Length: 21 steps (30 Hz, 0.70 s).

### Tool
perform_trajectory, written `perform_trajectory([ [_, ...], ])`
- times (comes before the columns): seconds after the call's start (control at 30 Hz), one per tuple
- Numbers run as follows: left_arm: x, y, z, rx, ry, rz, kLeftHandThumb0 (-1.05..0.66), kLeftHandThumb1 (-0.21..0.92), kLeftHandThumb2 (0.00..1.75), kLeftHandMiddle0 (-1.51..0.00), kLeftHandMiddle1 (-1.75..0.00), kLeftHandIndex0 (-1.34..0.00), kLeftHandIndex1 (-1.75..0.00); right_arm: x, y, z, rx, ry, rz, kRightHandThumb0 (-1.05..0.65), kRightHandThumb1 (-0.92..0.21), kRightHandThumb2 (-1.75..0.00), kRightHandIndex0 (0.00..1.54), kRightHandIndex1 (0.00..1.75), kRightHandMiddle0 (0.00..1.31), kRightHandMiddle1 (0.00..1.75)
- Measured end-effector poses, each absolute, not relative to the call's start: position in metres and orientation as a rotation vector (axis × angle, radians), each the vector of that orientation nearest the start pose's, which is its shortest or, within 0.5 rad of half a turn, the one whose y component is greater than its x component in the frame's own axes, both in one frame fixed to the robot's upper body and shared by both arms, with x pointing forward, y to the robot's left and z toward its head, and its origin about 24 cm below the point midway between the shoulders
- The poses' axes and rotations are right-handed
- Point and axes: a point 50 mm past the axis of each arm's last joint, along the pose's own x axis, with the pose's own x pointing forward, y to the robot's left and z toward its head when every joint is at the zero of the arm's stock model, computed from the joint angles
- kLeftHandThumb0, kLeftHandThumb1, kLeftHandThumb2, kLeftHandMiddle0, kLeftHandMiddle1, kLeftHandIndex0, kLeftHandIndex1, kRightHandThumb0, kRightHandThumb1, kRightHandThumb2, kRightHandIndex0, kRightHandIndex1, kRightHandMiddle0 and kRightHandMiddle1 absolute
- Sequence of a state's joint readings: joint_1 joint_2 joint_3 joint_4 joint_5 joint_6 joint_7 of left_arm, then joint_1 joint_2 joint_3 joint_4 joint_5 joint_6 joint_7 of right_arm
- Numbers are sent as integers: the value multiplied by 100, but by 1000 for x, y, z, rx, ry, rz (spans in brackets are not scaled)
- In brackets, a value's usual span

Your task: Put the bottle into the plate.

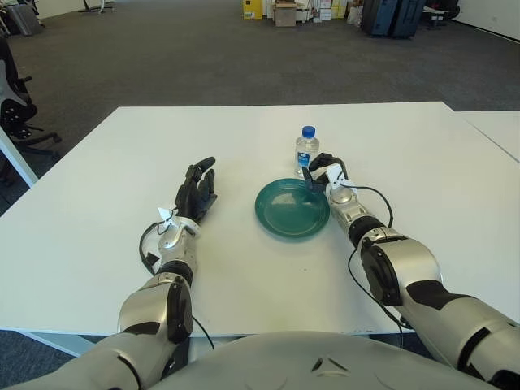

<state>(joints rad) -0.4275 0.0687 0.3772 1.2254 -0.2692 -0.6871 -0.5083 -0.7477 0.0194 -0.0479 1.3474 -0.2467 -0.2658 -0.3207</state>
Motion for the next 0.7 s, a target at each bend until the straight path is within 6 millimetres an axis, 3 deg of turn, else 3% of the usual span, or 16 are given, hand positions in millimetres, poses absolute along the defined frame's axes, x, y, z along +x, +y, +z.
perform_trajectory([
  [0.07, 276, 192, -39, -297, 20, -69, -82, 92, 67, -49, -90, -16, -122, 340, -110, -10, -320, 299, -47, 25, -14, -146, 74, 175, 80, 157],
  [0.1, 276, 192, -39, -300, 19, -70, -82, 92, 66, -49, -94, -17, -124, 340, -110, -10, -316, 301, -48, -1, -22, -139, 90, 175, 71, 163],
  [0.2, 276, 192, -39, -306, 14, -75, -82, 92, 66, -50, -99, -20, -127, 340, -112, -10, -294, 308, -51, -31, -32, -128, 110, 175, 61, 171],
  [0.37, 276, 191, -38, -297, 12, -91, -82, 92, 70, -52, -104, -26, -131, 340, -113, -11, -265, 316, -55, -43, -37, -123, 117, 175, 57, 173],
  [0.7, 275, 190, -38, -284, 15, -123, -82, 92, 74, -53, -111, -30, -134, 341, -116, -11, -224, 325, -65, -45, -37, -123, 118, 175, 57, 173],
])
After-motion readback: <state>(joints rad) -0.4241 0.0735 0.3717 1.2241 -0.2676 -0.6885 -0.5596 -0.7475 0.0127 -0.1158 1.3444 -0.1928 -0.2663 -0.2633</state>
